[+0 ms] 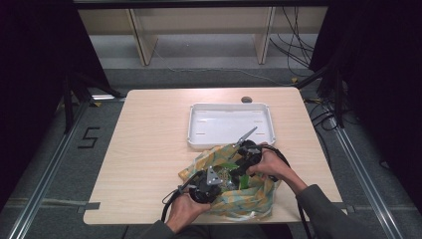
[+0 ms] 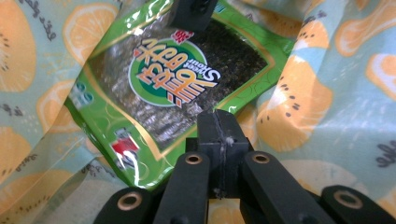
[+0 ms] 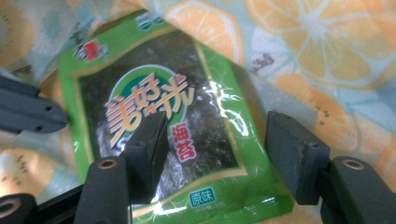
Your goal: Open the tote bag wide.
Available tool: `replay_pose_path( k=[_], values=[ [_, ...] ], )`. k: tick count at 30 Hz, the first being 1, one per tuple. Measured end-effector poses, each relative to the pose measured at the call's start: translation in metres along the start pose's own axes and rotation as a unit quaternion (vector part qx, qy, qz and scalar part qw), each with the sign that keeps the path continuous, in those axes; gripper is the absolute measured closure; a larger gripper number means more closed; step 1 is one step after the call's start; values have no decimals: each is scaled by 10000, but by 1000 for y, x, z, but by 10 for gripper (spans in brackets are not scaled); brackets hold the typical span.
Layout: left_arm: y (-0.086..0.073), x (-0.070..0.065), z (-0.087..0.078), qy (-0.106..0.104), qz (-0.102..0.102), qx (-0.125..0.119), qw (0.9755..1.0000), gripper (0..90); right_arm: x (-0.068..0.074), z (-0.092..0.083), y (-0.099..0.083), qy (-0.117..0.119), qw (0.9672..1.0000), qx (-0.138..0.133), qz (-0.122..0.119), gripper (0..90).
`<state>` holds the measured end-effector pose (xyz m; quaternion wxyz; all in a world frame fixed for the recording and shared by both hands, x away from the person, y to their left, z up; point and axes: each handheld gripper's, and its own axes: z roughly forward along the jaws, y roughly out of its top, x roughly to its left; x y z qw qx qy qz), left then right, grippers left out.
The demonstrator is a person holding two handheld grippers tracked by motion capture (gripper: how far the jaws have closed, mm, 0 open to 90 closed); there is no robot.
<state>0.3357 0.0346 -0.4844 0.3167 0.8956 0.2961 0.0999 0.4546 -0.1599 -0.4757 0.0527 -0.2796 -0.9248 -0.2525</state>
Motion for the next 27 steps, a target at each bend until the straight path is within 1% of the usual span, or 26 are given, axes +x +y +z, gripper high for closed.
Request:
replay_pose_path(
  k=[1, 2, 3, 4, 5, 6, 7, 8, 9, 10, 11, 12, 13, 14, 15, 16, 17, 18, 19, 21, 22, 23, 24, 25, 26, 27],
  values=[
    [1, 0, -1, -121, 23, 55, 9999, 895, 0, 0, -1, -4, 10000, -24, 18, 415],
    [1, 1, -1, -141, 85, 93, 9998, 895, 1, 0, -2, -66, 9999, -1, 115, 415],
    [1, 1, 1, -74, 92, 80, 9999, 895, 0, 1, -2, 15, 10000, -19, 46, 413],
    [1, 1, 1, -44, 120, 96, 9999, 895, -1, 2, -2, 37, 10000, -37, 66, 413],
    [1, 1, 2, -80, 11, 97, 9999, 895, 0, 3, -2, 25, 9999, -5, 132, 415],
    [1, 0, 4, -49, 31, 2, 10000, 895, -1, 4, -1, 64, 9999, 1, 83, 414],
    [1, 1, 5, -46, 68, 21, 10000, 895, -1, 6, -1, 51, 9999, 35, 141, 411],
    [2, 1, 5, 21, 34, 11, 10000, 895, -2, 7, -1, -14, 9999, 61, 86, 410],
    [3, 2, 5, -14, 52, 29, 10000, 895, -2, 8, -1, -8, 10000, 32, 56, 410],
    [3, 2, 6, 34, 67, 32, 10000, 895, -1, 8, -1, 6, 9999, 46, 166, 413],
    [3, 2, 6, 47, 76, 36, 10000, 895, -2, 7, -1, 68, 9997, 57, 206, 417],
    [3, 3, 8, -93, 58, 33, 9999, 895, -2, 7, -1, 74, 9997, 50, 243, 418],
    [4, 3, 8, -60, 79, 59, 9999, 895, -2, 6, -1, 122, 9996, 28, 270, 428],
    [4, 4, 9, 4, 14, 57, 10000, 895, -3, 5, -1, 152, 9995, -14, 266, 436],
    [4, 5, 8, 6, 33, 131, 9999, 895, -3, 4, 0, 343, 9989, -93, 292, 440],
    [5, 5, 8, -15, 56, 171, 9998, 895, -4, 3, 0, 431, 9984, -124, 351, 447],
    [5, 5, 9, 0, 130, 159, 9998, 896, -4, 0, -1, 514, 9977, -83, 425, 459],
    [5, 4, 10, 97, 123, 59, 9999, 896, -5, -1, -1, 500, 9981, -121, 344, 459],
    [5, 4, 11, 98, 107, 97, 9998, 895, -3, -3, -1, 380, 9984, -129, 403, 464],
    [5, 4, 12, 156, 129, 79, 9998, 896, -3, -7, 0, 436, 9981, -204, 388, 492],
    [5, 4, 12, 143, 180, 113, 9997, 896, -2, -9, 0, 495, 9974, -240, 463, 493],
    [5, 5, 13, 139, 224, 131, 9996, 896, -2, -11, 0, 564, 9972, -230, 440, 505],
    [5, 3, 13, 148, 146, 137, 9997, 896, 0, -14, 0, 610, 9965, -202, 533, 517],
    [5, 3, 14, 170, 222, 135, 9995, 896, 0, -15, 0, 626, 9962, -265, 539, 529],
    [5, 3, 15, 174, 272, 156, 9994, 896, 1, -16, 0, 574, 9964, -325, 523, 561],
    [5, 2, 16, 148, 173, 171, 9996, 895, 3, -17, 0, 710, 9954, -279, 588, 581]
  ],
)
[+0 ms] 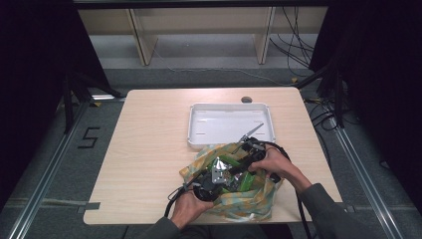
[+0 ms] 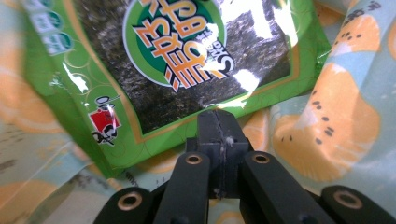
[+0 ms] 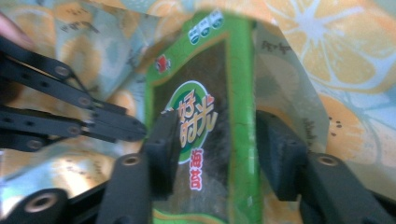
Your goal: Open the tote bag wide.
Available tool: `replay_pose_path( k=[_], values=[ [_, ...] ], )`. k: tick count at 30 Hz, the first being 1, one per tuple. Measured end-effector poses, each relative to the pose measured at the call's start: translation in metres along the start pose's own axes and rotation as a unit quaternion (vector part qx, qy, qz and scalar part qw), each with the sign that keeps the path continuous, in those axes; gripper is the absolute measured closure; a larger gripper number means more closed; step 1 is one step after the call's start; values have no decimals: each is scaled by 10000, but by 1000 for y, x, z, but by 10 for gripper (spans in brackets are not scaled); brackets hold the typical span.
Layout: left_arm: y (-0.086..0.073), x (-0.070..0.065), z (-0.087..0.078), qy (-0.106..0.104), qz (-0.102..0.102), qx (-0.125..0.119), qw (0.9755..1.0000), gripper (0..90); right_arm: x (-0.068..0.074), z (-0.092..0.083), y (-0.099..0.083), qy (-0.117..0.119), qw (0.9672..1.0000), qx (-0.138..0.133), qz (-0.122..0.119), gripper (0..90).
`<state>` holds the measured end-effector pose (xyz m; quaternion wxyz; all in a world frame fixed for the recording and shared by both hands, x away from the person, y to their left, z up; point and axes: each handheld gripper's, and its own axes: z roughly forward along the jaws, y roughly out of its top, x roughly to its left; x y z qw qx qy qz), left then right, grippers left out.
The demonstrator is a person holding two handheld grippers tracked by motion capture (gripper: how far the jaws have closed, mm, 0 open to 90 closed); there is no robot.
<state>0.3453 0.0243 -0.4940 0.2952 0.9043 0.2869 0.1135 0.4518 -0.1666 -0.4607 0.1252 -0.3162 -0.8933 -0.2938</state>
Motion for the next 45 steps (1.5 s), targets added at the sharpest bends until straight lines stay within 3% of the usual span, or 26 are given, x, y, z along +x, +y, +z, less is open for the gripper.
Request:
replay_pose_path(
  k=[3, 8, 11, 12, 13, 16, 18, 21, 22, 23, 25, 31, 32, 33, 34, 36, 38, 41, 42, 43, 44, 45],
  values=[
    [1, 0, 1, -30, 77, 33, 10000, 896, 7, -2, 1, -86, 9999, -65, -97, 626],
    [1, -1, 1, -8, 40, 9, 10000, 896, 15, -8, 3, 56, 9999, -90, -105, 732],
    [1, -1, 1, -56, -25, -5, 10000, 895, 17, -10, 3, -17, 9997, -146, -219, 744],
    [1, -2, 1, -26, -43, 0, 10000, 895, 18, -9, 3, 74, 9996, -139, -240, 746],
    [1, -1, 1, -5, -9, 0, 10000, 895, 20, -10, 4, -45, 9997, -89, -209, 749],
    [2, -1, -1, -59, -11, -23, 10000, 895, 24, -11, 5, -93, 9991, -121, -393, 756],
    [4, -3, -6, -186, -104, -116, 9997, 862, 26, -11, 5, -62, 9991, -73, -421, 763],
    [9, -4, -22, -158, 23, -336, 9993, 789, 27, -14, 5, -69, 9981, -92, -608, 764],
    [11, -4, -31, -78, -27, -440, 9990, 770, 28, -15, 5, -80, 9984, -75, -551, 764],
    [12, -3, -37, -162, -120, -558, 9982, 747, 28, -17, 4, -118, 9979, -113, -620, 764],
    [15, 1, -52, -4, -18, -649, 9979, 722, 30, -19, 4, -95, 9981, -104, -599, 764],
    [23, 27, -92, 427, -131, -857, 9953, 621, 30, -26, 3, -170, 9974, -147, -687, 764],
    [25, 32, -96, 515, -30, -897, 9946, 604, 30, -27, 3, -170, 9973, -164, -696, 764],
    [25, 33, -97, 593, -260, -1032, 9926, 593, 30, -28, 3, -199, 9972, -161, -703, 764],
    [25, 39, -102, 757, -233, -1019, 9916, 583, 31, -29, 3, -224, 9971, -136, -709, 764],
    [24, 45, -106, 950, -249, -967, 9905, 560, 33, -30, 3, -158, 9966, -166, -786, 764],
    [23, 51, -107, 1009, -343, -928, 9900, 541, 35, -32, 3, -263, 9965, -175, -774, 764],
    [20, 60, -106, 1169, -404, -878, 9884, 517, 35, -34, 4, -167, 9958, -195, -877, 764],
    [18, 62, -103, 1170, -468, -934, 9876, 526, 37, -34, 4, -246, 9959, -198, -851, 764],
    [17, 66, -100, 1107, -369, -887, 9892, 555, 37, -35, 4, -265, 9954, -210, -897, 764],
    [15, 68, -95, 972, -513, -920, 9897, 603, 37, -34, 4, -138, 9958, -194, -883, 764],
    [14, 69, -92, 964, -584, -916, 9894, 660, 38, -35, 4, -162, 9954, -191, -921, 764]
  ],
)
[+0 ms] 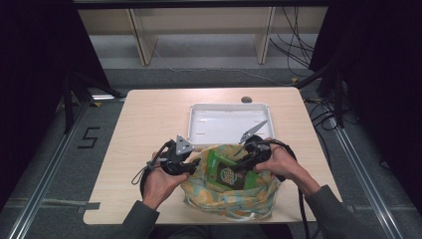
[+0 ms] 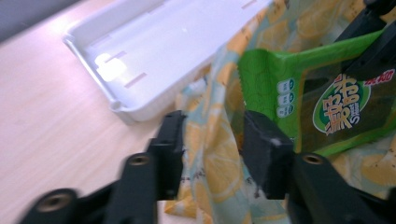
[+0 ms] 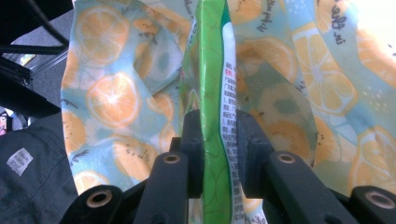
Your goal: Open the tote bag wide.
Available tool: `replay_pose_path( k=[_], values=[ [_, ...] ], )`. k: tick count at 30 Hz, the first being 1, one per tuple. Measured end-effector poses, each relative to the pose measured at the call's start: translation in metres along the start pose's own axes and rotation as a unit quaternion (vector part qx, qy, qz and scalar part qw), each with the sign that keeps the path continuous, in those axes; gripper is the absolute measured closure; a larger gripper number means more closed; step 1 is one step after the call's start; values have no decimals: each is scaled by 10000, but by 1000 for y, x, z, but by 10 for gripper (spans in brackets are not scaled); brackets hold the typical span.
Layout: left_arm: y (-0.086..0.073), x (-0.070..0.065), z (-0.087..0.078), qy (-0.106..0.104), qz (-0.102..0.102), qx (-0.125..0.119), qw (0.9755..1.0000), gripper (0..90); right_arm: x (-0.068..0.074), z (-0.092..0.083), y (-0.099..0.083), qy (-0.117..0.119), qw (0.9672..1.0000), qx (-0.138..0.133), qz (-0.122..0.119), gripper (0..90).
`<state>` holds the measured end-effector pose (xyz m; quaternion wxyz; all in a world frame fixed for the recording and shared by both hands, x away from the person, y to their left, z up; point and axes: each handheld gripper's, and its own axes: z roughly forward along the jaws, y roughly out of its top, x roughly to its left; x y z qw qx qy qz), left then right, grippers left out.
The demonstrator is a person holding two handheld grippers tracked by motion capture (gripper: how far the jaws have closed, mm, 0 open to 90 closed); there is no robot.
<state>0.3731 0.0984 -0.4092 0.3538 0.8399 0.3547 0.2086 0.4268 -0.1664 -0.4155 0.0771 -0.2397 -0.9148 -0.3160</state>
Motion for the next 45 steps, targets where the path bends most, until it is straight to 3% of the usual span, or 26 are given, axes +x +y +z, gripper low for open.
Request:
replay_pose_path(
  k=[2, 5, 6, 8, 13, 16, 17, 19, 20, 22, 26, 28, 29, 30, 37, 40, 41, 45],
  values=[
    [-2, 5, 8, -31, 71, 58, 10000, 774, 1, 0, 1, 26, 10000, -12, -95, 764],
    [-8, 11, 21, -11, -67, 142, 9999, 857, 4, -2, 2, -108, 9997, -32, -226, 764],
    [-9, 15, 25, -14, -11, 190, 9998, 869, 3, -1, 3, 24, 9995, -42, -317, 764],
    [-14, 19, 31, -47, -103, 266, 9996, 876, 9, -5, 4, 1, 9999, -35, -96, 764],
    [-21, 20, 40, -121, -264, 355, 9989, 874, 11, -12, 8, -157, 9993, -224, -244, 764],
    [-19, 18, 37, -199, -363, 291, 9987, 794, 9, -14, 10, -117, 9991, -303, -273, 764],
    [-17, 19, 35, -218, -314, 274, 9989, 759, 9, -15, 10, -166, 9990, -332, -250, 764],
    [-15, 18, 31, -260, -366, 246, 9987, 636, 9, -17, 10, -137, 9988, -395, -273, 764],
    [-15, 19, 27, -250, -374, 189, 9988, 596, 7, -18, 11, -189, 9978, -450, -438, 764],
    [-14, 20, 21, -316, -380, 135, 9987, 554, 9, -22, 11, -151, 9987, -420, -231, 764],
    [-16, 19, 8, -396, -560, -48, 9976, 470, 6, -26, 11, -179, 9981, -534, -264, 764],
    [-17, 19, 2, -398, -526, -91, 9978, 421, 6, -27, 12, -128, 9980, -556, -256, 763],
    [-17, 16, 0, -396, -702, -222, 9965, 400, 6, -27, 12, -117, 9980, -567, -259, 763],
    [-17, 17, -4, -410, -669, -235, 9966, 377, 6, -28, 12, -147, 9975, -608, -330, 764],
    [-23, 16, -23, -296, -664, -382, 9966, 270, 8, -35, 13, -190, 9963, -724, -415, 763],
    [-27, 15, -29, -320, -657, -383, 9966, 266, 9, -39, 12, -165, 9970, -709, -278, 763],
    [-29, 15, -31, -307, -695, -393, 9963, 259, 8, -39, 12, -154, 9962, -777, -372, 763],
    [-34, 15, -39, -246, -681, -477, 9962, 247, 7, -42, 12, -158, 9961, -811, -312, 763]
  ],
)
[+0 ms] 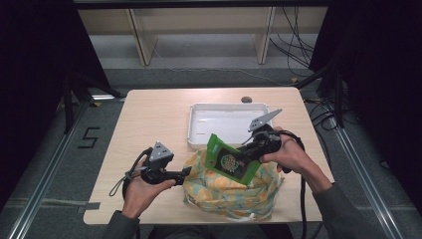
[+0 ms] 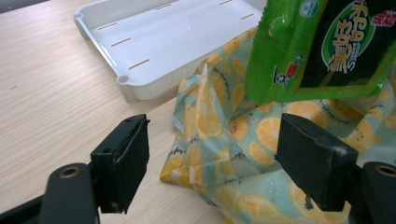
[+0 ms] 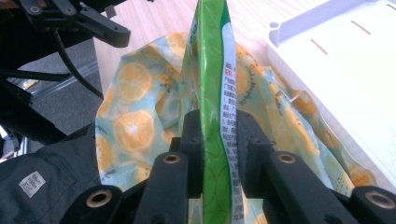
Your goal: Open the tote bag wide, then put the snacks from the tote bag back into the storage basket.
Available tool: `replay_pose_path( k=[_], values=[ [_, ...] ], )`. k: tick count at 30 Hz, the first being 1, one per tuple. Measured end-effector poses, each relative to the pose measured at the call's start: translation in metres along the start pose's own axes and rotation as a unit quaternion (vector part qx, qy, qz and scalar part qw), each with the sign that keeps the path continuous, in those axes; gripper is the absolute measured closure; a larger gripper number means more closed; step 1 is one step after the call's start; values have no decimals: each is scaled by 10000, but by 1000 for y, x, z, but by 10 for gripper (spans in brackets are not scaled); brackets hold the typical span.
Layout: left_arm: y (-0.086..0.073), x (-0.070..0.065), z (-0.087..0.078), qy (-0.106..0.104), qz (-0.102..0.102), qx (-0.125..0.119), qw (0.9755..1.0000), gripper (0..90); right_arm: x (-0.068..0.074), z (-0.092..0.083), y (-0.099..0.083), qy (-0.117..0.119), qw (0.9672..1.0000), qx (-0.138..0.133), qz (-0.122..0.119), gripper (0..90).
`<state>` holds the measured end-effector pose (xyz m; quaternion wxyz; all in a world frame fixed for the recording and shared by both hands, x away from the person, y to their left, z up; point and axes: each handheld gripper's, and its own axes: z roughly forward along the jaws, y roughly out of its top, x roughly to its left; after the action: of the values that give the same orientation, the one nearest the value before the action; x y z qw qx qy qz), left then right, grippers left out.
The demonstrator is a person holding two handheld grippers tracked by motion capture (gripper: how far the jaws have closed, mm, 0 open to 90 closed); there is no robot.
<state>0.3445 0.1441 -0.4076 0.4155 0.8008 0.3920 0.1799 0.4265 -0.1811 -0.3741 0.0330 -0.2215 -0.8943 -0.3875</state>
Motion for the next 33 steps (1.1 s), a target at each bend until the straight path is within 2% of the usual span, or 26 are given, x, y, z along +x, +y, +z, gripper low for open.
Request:
replay_pose_path(
  k=[1, 2, 3, 4, 7, 10, 11, 12, 13, 14, 15, 17, 18, 19, 20, 21, 22, 24, 25, 26, 28, 29, 30, 31, 32, 33],
  values=[
    [-1, 1, -2, 1, 68, -7, 10000, 247, 0, -1, 0, -5, 10000, -15, -19, 763],
    [-3, 0, -4, 13, 16, -8, 10000, 247, 0, 0, 0, -46, 9999, -97, -36, 763],
    [-5, 1, -6, 21, 49, -10, 10000, 243, 0, -3, 0, -30, 10000, -28, 78, 763],
    [-7, 1, -8, -37, 44, 9, 10000, 236, 0, -3, 1, -73, 9999, -89, 62, 763],
    [-12, 2, -13, 18, 69, 57, 10000, 218, -2, -6, 1, -26, 9999, -109, 38, 763],
    [-20, 3, -15, 66, -69, 35, 9999, 196, -3, -9, 1, -14, 9998, -151, 98, 763],
    [-22, 5, -16, 58, 13, 97, 9999, 193, -3, -9, 1, -34, 9998, -195, 97, 763],
    [-26, 5, -16, 64, -108, 50, 9999, 191, -5, -11, 1, -32, 9998, -194, 83, 763],
    [-29, 6, -18, 85, -48, 116, 9999, 189, -3, -12, 1, -5, 9995, -220, 212, 763],
    [-31, 6, -17, 84, -132, 66, 9999, 187, -5, -13, 2, -43, 9996, -272, 116, 763],
    [-34, 6, -18, 100, -132, 104, 9998, 185, -5, -14, 2, -21, 9995, -271, 168, 763],
    [-39, 6, -20, 126, -96, 112, 9998, 183, -6, -17, 3, -55, 9993, -335, 144, 763],
    [-42, 7, -21, 140, 15, 175, 9997, 183, -6, -19, 3, -20, 9993, -326, 192, 763],
    [-45, 6, -21, 116, -2, 159, 9998, 183, -6, -21, 4, -36, 9991, -380, 176, 763],
    [-46, 6, -22, 139, 54, 245, 9996, 183, -6, -22, 4, -39, 9990, -410, 181, 763],
    [-48, 5, -22, 179, 90, 206, 9996, 183, -6, -23, 4, -48, 9989, -423, 175, 763],
    [-50, 6, -23, 162, 151, 283, 9994, 184, -5, -25, 4, -75, 9985, -461, 268, 763],
    [-53, 5, -22, 211, 142, 247, 9994, 186, -6, -28, 5, -96, 9985, -493, 230, 763],
    [-54, 6, -23, 192, 182, 341, 9991, 187, -6, -29, 6, -78, 9982, -549, 242, 763],
    [-56, 5, -22, 196, 135, 264, 9994, 187, -6, -31, 6, -61, 9983, -534, 233, 763],
    [-57, 6, -23, 210, 293, 427, 9984, 187, -7, -33, 8, -57, 9976, -644, 247, 763],
    [-58, 3, -22, 235, 164, 422, 9987, 189, -7, -35, 8, -74, 9977, -642, 228, 763],
    [-58, 3, -21, 197, 201, 371, 9989, 190, -8, -37, 9, -112, 9976, -647, 203, 763],
    [-59, 1, -20, 192, 133, 319, 9992, 190, -9, -39, 10, -100, 9973, -692, 228, 763],
    [-59, 3, -22, 238, 328, 477, 9980, 190, -9, -40, 10, -98, 9968, -759, 217, 763],
    [-60, 1, -21, 218, 255, 457, 9984, 190, -10, -41, 10, -48, 9964, -805, 242, 763]
  ],
)
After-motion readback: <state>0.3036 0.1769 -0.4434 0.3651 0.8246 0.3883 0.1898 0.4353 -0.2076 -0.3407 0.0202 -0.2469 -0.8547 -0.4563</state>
